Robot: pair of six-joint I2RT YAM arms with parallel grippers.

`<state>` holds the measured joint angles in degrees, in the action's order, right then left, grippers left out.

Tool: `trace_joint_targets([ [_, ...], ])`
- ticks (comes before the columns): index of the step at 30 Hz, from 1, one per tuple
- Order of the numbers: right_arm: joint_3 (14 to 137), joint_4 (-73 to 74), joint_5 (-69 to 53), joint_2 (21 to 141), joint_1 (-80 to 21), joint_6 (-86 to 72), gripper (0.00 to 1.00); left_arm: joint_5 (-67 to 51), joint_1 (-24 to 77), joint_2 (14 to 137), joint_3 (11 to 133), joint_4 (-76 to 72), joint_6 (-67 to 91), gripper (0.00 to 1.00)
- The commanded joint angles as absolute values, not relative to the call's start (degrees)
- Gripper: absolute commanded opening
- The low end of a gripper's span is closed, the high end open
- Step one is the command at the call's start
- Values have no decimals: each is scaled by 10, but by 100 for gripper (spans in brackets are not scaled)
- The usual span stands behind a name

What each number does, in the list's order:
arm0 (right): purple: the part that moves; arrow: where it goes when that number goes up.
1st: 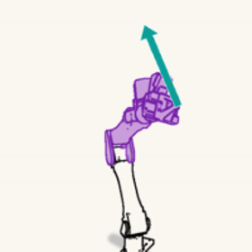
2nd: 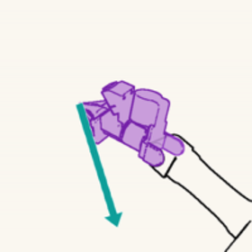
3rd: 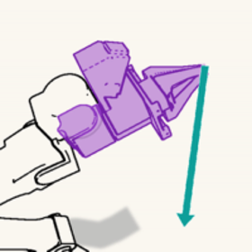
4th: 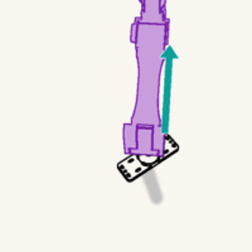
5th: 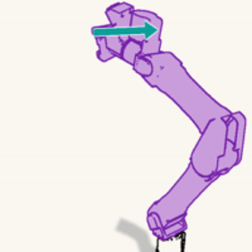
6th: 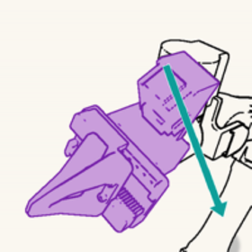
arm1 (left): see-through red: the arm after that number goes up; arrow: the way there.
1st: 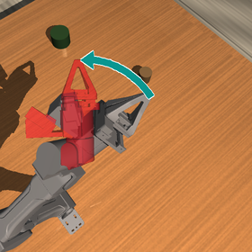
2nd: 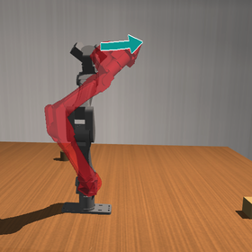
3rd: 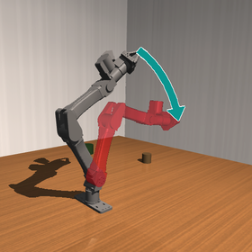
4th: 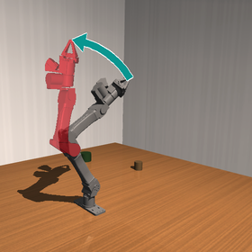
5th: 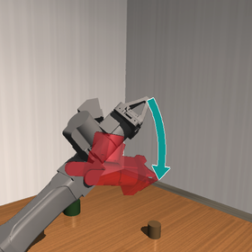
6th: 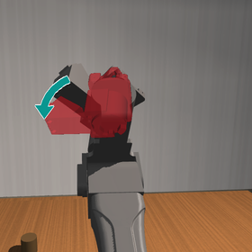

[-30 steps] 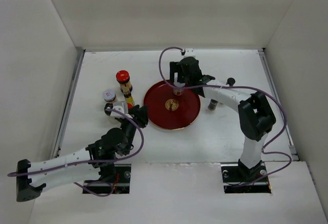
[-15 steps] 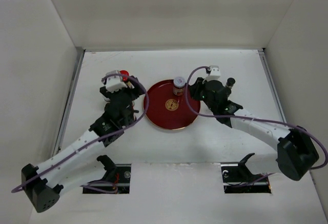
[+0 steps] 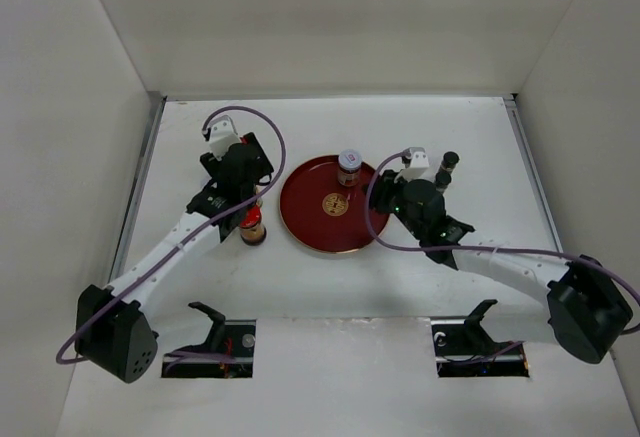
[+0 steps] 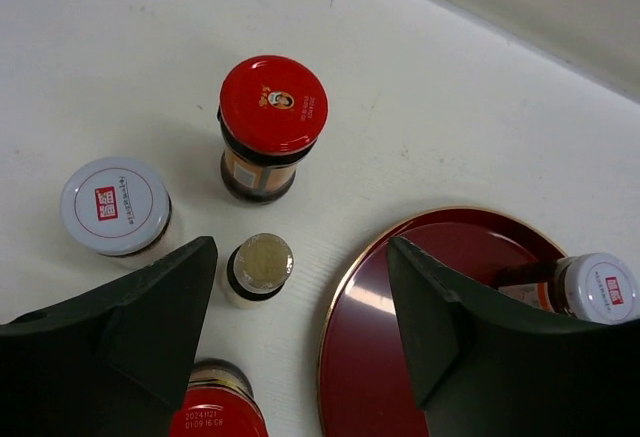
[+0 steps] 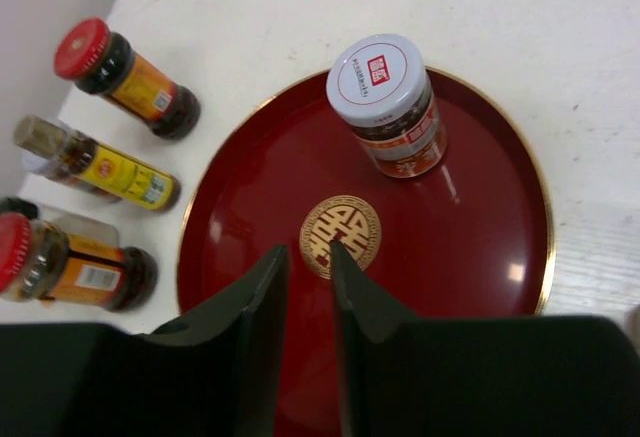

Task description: Organize the condiment bottles

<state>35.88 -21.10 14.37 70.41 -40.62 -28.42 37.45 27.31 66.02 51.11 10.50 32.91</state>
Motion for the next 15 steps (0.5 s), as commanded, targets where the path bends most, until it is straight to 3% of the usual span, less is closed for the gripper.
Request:
trace_joint_targets([
  [1,351,-280,149,709,-413,-292,21,346,265,674,510,100,335,66],
  [5,353,-279,150,718,-421,-288,17,347,254,691,508,106,328,61],
  [12,356,-285,149,732,-425,-287,40,350,234,700,484,100,334,51],
  [15,359,-282,147,736,-425,-287,44,356,232,711,478,92,334,49],
])
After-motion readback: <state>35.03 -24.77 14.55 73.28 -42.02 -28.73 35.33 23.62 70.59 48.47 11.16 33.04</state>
